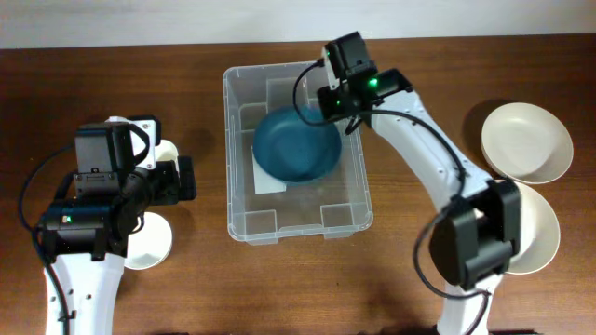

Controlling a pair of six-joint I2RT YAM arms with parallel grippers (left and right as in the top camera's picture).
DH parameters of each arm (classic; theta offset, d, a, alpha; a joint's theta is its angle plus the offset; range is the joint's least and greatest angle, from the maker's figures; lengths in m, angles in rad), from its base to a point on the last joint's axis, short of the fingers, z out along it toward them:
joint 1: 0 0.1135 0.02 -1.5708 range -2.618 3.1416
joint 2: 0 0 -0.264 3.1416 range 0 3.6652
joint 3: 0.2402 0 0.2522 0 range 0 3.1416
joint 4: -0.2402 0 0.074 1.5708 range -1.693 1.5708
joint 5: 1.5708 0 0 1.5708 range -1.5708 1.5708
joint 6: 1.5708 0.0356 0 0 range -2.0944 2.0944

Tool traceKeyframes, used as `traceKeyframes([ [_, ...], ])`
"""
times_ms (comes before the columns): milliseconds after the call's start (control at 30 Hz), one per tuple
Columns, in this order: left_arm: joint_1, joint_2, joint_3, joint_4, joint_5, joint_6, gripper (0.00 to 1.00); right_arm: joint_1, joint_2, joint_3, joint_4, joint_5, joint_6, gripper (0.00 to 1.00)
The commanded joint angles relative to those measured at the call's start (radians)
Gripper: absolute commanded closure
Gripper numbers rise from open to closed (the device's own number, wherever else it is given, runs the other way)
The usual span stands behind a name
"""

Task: Pack container
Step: 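Lift the blue plate and lower it into the clear container, then move the right gripper to the cream bowl and grasp its rim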

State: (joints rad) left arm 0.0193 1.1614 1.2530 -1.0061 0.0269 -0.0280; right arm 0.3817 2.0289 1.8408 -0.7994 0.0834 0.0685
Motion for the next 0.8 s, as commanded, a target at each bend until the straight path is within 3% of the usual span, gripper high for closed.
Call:
traceKeyframes([
  [0, 0.003, 0.002, 0.017, 0.003, 0.004, -0.013, 0.0, -0.056, -0.187, 0.109, -0.028, 0.145, -0.011, 0.52],
  [67, 0.003, 0.002, 0.017, 0.002, 0.004, -0.013, 0.0, -0.109, -0.235, 0.127, -0.045, 0.182, -0.011, 0.4],
  [267, 0.003, 0.002, 0.017, 0.003, 0.004, -0.013, 0.0, -0.32, -0.247, 0.122, -0.159, 0.194, 0.001, 0.26],
  [500, 0.003, 0.002, 0.017, 0.003, 0.004, -0.013, 0.0, -0.507, -0.098, 0.086, -0.261, 0.183, 0.053, 0.17],
  [767, 0.003, 0.002, 0.017, 0.007, 0.004, -0.013, 0.0, -0.6, 0.08, 0.083, -0.258, 0.184, 0.071, 0.14],
])
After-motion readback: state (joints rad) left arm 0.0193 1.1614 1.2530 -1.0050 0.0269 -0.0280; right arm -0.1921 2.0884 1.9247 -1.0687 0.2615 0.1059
